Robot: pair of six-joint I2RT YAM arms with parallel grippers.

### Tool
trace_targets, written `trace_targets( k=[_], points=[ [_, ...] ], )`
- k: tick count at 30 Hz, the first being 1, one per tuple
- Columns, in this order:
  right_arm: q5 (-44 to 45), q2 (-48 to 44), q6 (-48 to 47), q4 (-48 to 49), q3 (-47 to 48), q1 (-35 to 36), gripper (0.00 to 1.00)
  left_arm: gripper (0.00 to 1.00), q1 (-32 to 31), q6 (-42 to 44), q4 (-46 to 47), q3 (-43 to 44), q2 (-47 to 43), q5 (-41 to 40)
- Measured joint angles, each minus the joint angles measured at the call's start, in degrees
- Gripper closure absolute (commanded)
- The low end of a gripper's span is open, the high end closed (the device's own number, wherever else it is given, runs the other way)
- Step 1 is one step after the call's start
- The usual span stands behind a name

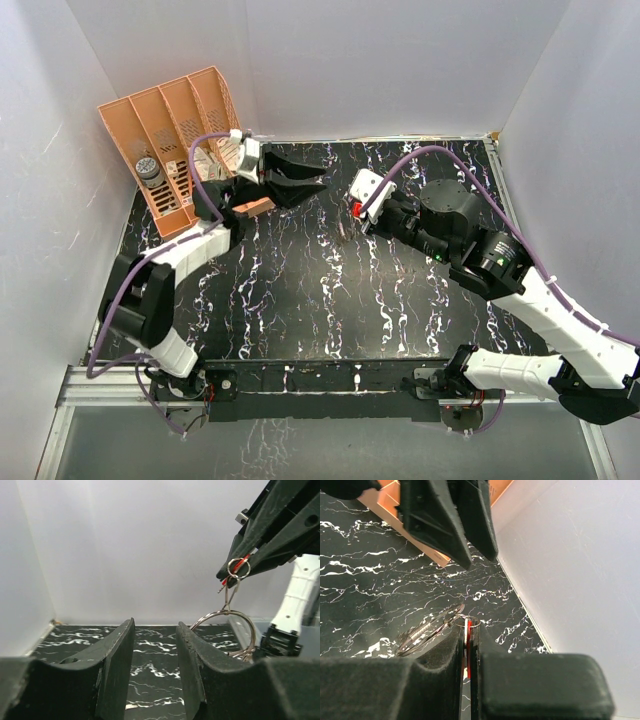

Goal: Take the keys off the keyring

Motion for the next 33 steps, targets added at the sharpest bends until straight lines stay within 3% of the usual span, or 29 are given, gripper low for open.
trace_targets(
  k=[5, 11, 21, 33],
  points=[
    [-0.2, 0.0, -0.1, 0.0, 0.0, 0.0, 1.00, 0.61, 0.0, -11.6, 2.9, 6.7, 6.2, 6.8],
    [-0.2, 0.0, -0.3, 0.2, 0.0, 0.0, 1.00, 0.59, -1.7, -15.4, 5.1, 6.6, 4.7, 11.6],
    [-1.9, 0.0, -0.4, 0.7, 0.0, 0.0, 1.00, 0.60, -4.7, -14.1, 5.9, 6.3, -0.9, 14.4],
    [-3.5, -0.1, -0.5, 1.6, 0.0, 0.0, 1.00, 0.63, -6.8, -6.3, -1.1, 6.1, -1.5, 14.5]
  ],
)
